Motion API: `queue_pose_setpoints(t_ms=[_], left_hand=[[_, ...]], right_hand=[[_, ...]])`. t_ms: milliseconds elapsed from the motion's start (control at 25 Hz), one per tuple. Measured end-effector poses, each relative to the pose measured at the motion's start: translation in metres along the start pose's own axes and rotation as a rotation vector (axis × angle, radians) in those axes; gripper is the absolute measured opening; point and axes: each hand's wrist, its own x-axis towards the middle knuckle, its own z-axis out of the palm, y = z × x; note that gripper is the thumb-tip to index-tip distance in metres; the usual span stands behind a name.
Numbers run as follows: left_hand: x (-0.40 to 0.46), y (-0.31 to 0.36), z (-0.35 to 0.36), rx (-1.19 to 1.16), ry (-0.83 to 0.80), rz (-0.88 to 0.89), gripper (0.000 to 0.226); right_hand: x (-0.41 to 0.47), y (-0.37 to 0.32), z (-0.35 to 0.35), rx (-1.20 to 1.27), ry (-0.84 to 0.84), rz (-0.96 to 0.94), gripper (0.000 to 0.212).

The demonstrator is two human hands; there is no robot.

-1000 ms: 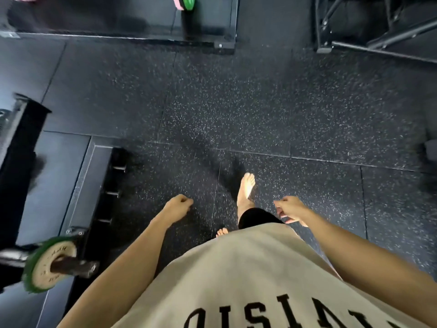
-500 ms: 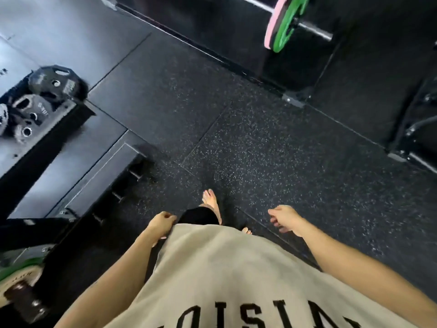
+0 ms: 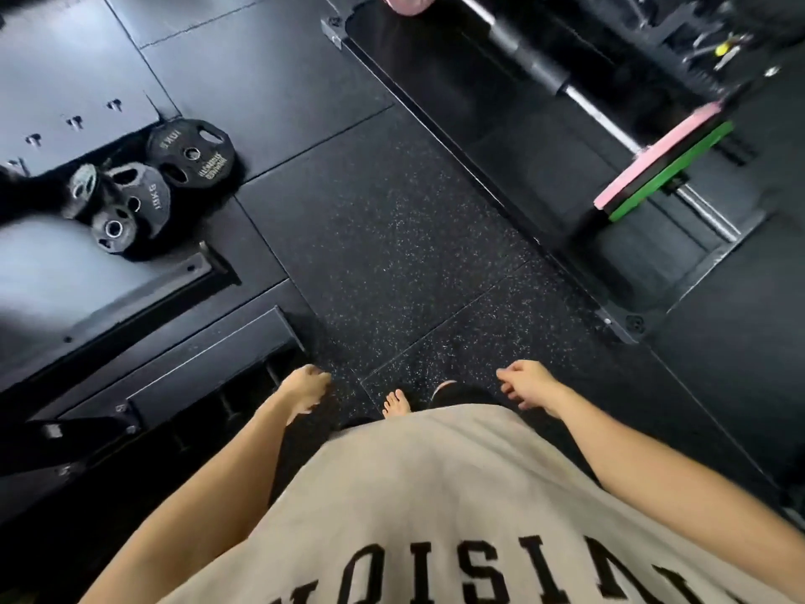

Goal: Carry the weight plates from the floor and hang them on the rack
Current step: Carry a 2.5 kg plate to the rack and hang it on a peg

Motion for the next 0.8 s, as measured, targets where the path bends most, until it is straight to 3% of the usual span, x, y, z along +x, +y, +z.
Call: queue_pose_setpoints(t_ms=[160,320,520,800], left_hand=[[0.057,0.060,-0.030,-0.109,0.036,0.017,0.020],[0.105,0.111,-0.072,-0.169,0.023,-0.092,0.016],[0.153,0.165,-0.133,-0.323,0.145,-0.177,0.019],[0.221,0.197,-0.220,-0.610,0.283,-0.272,0.023]], right_hand=[[0.059,-0.115,-0.023,-0.095,-0.054,-0.072,0.018],[0.137,-0.236,-0.041,-0.253,-0.122,-0.115,0.018],[0.203,-0.398,-0.054,-0.441,-0.224,-0.216,0.018],[0.247,-0.616,-0.006,-0.718,-0.344,-0.373,0.017]])
